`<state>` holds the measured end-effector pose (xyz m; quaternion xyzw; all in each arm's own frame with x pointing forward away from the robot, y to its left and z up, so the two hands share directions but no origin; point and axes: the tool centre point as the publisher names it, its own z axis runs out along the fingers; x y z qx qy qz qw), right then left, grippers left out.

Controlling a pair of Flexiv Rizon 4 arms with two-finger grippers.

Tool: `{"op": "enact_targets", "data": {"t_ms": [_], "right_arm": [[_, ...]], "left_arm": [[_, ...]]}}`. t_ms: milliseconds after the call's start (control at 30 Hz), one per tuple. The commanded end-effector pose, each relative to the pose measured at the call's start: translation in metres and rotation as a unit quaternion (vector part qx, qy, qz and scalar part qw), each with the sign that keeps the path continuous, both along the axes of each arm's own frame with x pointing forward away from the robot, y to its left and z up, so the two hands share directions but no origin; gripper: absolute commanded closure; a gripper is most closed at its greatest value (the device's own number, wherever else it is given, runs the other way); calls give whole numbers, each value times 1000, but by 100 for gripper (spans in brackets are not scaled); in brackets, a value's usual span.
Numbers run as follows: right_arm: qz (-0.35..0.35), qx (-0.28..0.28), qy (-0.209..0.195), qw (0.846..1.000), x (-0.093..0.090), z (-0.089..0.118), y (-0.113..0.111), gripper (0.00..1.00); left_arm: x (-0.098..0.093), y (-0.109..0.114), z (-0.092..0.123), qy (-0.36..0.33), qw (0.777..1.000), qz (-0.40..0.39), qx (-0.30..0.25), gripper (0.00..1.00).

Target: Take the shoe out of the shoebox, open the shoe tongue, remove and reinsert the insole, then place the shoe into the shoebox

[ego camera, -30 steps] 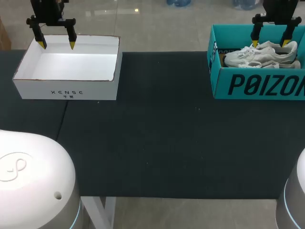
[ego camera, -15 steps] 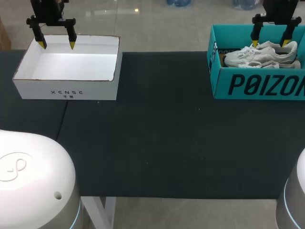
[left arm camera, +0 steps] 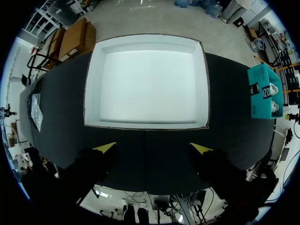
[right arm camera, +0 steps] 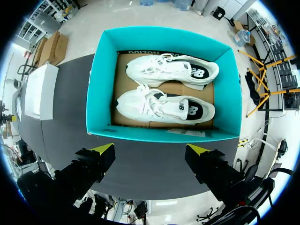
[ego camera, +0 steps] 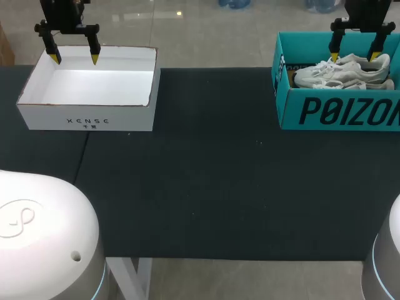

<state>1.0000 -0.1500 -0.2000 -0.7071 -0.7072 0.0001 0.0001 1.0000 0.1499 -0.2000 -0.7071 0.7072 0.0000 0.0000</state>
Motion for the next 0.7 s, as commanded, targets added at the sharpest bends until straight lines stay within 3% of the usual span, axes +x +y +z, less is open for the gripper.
{"op": "enact_targets", "data": {"t_ms": [33,433,700], "right_arm": [[0,0,0,1000,0,0,0,0],[0,0,0,1000,0,0,0,0],[-33,-29,4,999,-24,-17,-43,0]], "left_arm": [[0,0,0,0,1000,0,0,0],[0,0,0,0,1000,0,0,0],[0,0,0,0,1000,0,0,0]]}}
